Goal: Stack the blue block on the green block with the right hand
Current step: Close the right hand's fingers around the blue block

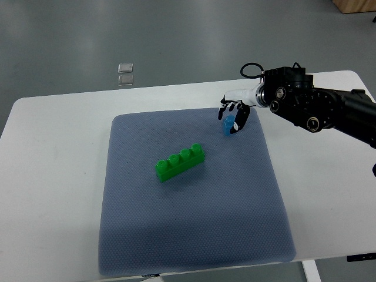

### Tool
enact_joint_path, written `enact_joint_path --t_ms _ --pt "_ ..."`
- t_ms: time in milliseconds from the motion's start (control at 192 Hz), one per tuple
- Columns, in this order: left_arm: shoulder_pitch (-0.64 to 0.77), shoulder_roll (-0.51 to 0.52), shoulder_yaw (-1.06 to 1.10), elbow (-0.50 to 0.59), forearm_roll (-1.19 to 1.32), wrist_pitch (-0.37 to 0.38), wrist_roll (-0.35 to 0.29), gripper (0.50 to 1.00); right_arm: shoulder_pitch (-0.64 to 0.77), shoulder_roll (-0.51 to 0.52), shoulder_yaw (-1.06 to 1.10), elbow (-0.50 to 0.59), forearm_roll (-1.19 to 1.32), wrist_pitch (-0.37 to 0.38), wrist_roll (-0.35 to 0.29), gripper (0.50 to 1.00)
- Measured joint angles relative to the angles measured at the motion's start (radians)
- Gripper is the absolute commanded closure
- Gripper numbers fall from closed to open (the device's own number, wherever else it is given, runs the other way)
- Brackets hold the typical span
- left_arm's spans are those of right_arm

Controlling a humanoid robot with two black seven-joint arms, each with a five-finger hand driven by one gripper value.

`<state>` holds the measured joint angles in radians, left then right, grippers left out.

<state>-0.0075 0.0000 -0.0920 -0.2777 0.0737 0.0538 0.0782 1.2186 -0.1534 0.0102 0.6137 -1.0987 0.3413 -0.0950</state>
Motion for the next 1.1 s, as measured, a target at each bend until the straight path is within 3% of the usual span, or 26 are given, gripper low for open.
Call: enact_joint_path --t_ms 141,406,875,1099 --pt "0.000 0.000 0.000 0.000 0.000 0.000 0.000 0.500 -0.005 0.000 0.000 -0.001 0.000 -0.005 0.001 0.671" --pt "0.000 0.000 0.000 0.000 0.000 0.000 0.000 0.500 -0.007 -0.001 0.001 -0.002 0.000 -0.007 0.002 0.728" --pt "0.001 0.000 0.002 0.000 0.000 0.000 0.000 0.500 -0.015 0.000 0.001 -0.002 -0.001 -0.019 0.005 0.736" --pt "0.002 0.000 0.003 0.000 0.000 0.000 0.001 0.500 -0.016 0.000 0.001 -0.001 -0.005 -0.019 0.009 0.779"
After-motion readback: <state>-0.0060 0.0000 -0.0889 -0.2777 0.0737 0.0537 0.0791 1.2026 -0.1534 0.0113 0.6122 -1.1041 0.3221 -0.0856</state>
